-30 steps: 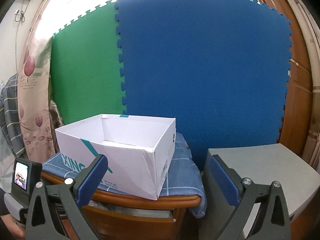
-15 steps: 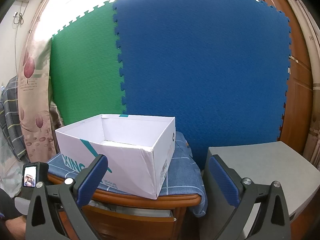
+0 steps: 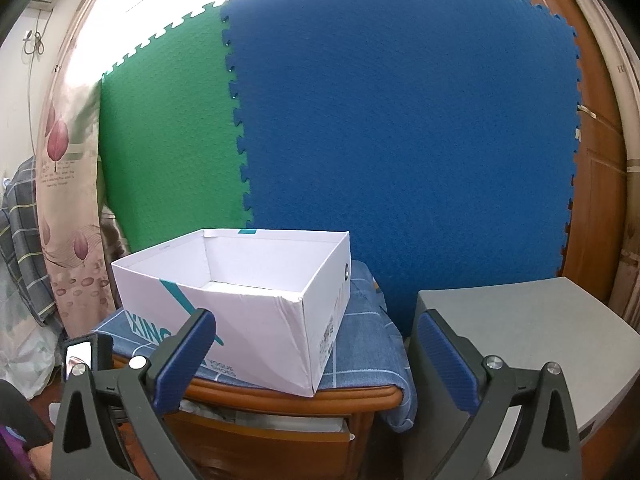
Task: Take underwear out of drawer
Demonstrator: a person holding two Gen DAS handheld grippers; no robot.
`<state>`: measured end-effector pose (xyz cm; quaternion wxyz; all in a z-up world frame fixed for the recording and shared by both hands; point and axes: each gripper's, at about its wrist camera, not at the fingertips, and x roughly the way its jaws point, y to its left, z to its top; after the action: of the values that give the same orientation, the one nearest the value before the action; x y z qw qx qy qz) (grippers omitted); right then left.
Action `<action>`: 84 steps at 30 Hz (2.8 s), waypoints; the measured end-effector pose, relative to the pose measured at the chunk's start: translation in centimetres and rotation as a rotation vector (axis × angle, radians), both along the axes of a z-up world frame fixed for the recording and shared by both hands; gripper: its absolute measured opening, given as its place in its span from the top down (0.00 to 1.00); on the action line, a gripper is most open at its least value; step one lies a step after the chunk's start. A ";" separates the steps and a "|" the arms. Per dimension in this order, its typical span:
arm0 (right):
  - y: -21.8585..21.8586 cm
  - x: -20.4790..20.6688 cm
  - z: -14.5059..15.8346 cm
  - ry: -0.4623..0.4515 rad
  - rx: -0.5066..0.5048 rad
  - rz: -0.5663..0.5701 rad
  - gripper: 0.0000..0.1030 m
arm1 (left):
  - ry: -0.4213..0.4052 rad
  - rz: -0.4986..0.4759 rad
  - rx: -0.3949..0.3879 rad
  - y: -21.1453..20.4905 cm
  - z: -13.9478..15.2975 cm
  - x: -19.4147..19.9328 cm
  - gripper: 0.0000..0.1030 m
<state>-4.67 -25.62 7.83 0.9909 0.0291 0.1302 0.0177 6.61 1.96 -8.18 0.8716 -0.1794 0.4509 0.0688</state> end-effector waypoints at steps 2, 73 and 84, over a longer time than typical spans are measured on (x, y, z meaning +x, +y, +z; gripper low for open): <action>-0.1 0.0 0.0 0.001 0.004 0.001 0.00 | 0.012 0.015 -0.017 0.3 -0.5 0.3 0.01; -2.8 0.1 -0.4 0.060 0.085 -0.004 0.00 | 0.186 0.140 -0.333 5.8 -5.7 -9.8 0.35; -3.3 -0.1 -0.2 0.048 0.098 -0.008 0.00 | 0.096 -0.175 0.067 2.9 2.6 -11.0 0.26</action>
<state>-4.75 -28.88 7.63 0.9849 0.0787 0.1527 0.0194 -4.38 4.87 -5.63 0.8573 -0.1064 0.5034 0.0158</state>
